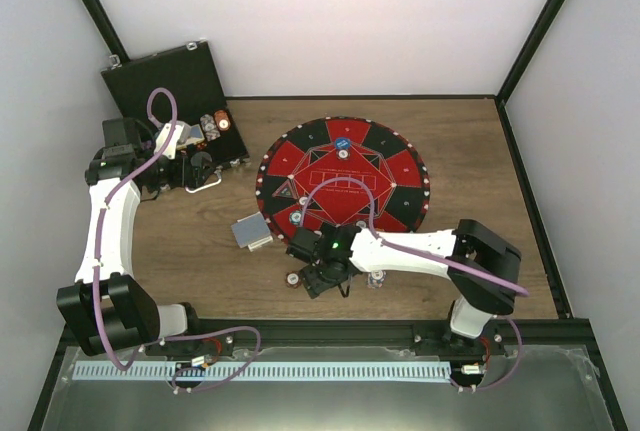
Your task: Distribute texas hold em gaming equipment
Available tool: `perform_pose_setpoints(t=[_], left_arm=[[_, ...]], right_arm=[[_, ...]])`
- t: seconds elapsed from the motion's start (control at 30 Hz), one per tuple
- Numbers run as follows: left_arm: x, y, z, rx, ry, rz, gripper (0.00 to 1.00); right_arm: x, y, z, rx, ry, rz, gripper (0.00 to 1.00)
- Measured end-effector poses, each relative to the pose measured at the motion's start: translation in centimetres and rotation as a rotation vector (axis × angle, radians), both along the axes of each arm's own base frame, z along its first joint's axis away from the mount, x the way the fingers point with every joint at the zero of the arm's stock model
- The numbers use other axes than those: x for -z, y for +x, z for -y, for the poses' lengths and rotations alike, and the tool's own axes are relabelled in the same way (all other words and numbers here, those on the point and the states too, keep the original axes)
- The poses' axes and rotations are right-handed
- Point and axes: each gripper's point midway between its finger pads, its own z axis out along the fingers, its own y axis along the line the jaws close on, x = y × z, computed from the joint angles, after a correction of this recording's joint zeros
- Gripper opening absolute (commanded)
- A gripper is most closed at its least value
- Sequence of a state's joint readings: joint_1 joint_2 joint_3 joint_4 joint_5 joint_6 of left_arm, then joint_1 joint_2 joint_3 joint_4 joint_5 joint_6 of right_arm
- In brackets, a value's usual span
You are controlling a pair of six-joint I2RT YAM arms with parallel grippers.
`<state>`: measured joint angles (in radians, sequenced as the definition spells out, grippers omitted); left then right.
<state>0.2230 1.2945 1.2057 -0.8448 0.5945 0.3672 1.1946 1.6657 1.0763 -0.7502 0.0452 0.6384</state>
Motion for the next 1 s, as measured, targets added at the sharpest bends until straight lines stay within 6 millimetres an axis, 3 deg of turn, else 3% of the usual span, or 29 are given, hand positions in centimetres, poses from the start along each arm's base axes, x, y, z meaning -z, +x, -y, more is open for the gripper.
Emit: perform_pose_setpoints(t=[0.3,0.73,1.0], left_arm=[[0.0,0.0,0.0,0.000,-0.001,-0.003,1.00],[0.0,0.0,0.0,0.000,-0.001,-0.003,1.00],[0.1,0.0,0.0,-0.002,0.003,-0.003,1.00]], right_arm=[[0.4,0.2,0.2,0.003,-0.017,0.009,0.64],[0.8,0.5,0.4,0.006,-0.038,0.022,0.63],[2.0,0.6,0.3,-0.003,-0.062,0.017,0.52]])
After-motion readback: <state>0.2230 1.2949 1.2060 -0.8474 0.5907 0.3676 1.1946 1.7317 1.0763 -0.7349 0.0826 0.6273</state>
